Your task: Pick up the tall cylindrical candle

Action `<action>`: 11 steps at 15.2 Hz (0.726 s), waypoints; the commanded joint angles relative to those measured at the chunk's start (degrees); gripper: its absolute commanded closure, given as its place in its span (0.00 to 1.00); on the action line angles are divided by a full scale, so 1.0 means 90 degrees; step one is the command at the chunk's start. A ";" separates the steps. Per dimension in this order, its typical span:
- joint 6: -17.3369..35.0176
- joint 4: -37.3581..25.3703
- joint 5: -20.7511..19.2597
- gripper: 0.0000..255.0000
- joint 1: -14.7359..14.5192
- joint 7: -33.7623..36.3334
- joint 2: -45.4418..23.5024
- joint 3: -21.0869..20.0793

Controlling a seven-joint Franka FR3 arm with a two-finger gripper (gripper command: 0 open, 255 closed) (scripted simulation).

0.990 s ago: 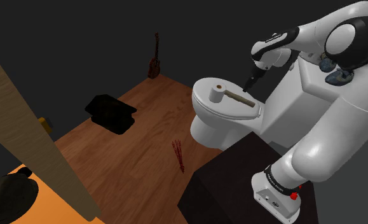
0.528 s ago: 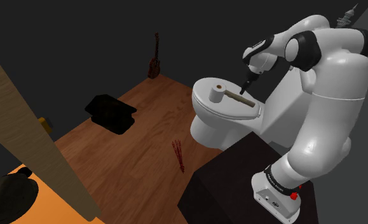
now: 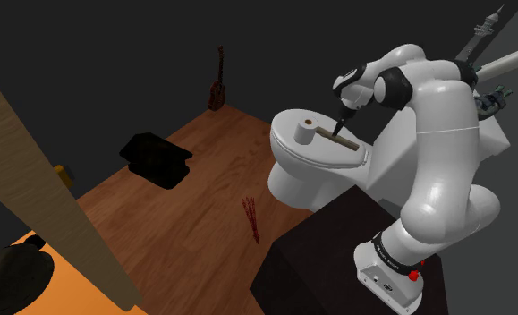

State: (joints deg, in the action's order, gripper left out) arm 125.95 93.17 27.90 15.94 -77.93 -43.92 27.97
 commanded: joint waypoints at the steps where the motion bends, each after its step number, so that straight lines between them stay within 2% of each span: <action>1: 0.0070 -0.0090 0.0055 0.00 0.0053 -0.0042 -0.0164 -0.0064; 8: 0.0279 -0.0153 0.0171 0.00 0.0131 -0.0108 -0.0439 -0.0176; 9: 0.0284 -0.0140 0.0172 1.00 0.0129 -0.0111 -0.0433 -0.0175; 11: 0.0281 -0.0143 0.0171 1.00 0.0128 -0.0109 -0.0432 -0.0174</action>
State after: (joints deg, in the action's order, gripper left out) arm 128.46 91.90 29.42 17.07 -78.91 -47.76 26.42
